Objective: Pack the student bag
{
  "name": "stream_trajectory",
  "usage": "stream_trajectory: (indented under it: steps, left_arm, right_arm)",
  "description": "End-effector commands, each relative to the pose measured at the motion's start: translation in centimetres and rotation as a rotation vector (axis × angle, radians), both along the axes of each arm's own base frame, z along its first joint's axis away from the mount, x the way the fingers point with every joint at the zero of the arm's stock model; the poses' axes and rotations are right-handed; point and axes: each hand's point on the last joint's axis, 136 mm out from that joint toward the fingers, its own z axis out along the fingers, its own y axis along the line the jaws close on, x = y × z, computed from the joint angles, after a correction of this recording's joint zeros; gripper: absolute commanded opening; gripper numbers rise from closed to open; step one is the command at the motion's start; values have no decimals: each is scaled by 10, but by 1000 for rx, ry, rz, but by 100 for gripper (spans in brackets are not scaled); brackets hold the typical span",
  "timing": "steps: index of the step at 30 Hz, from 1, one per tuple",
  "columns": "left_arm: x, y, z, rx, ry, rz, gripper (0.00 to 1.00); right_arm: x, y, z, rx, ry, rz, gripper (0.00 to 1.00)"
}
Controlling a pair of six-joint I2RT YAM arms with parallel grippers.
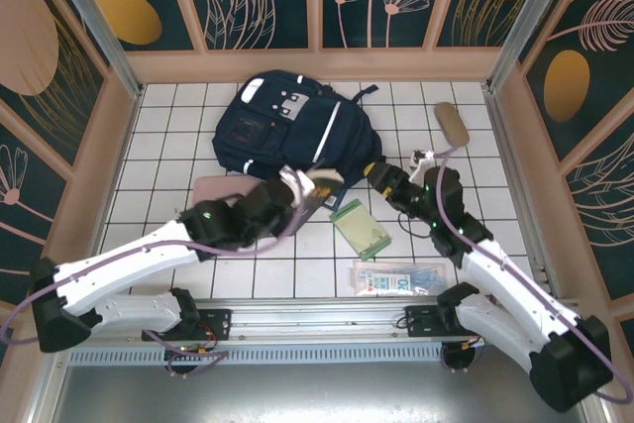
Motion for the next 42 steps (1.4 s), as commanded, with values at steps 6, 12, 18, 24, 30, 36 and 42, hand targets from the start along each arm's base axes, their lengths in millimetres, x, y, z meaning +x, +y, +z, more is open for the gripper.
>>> stream_trajectory:
  steps: [6,12,18,24,30,36,42]
  left_arm:
    - [18,-32,93,-650,167,-114,0]
    - [6,-57,133,-909,301,-326,0]
    - [-14,-63,173,-1042,339,-472,0]
    - [-22,-62,179,-1058,363,-500,0]
    - [-14,-62,166,-1015,365,-451,0]
    - [-2,-55,161,-1007,345,-398,0]
    - [6,-51,154,-996,341,-375,0]
  right_arm:
    - [-18,26,17,20,-351,200,66]
    - [-26,49,28,63,-389,348,94]
    - [-33,60,45,116,-456,432,99]
    - [-48,67,66,221,-506,540,99]
    - [-66,69,89,344,-534,647,99]
    - [-69,69,90,371,-518,675,99]
    - [-75,65,96,416,-535,678,99]
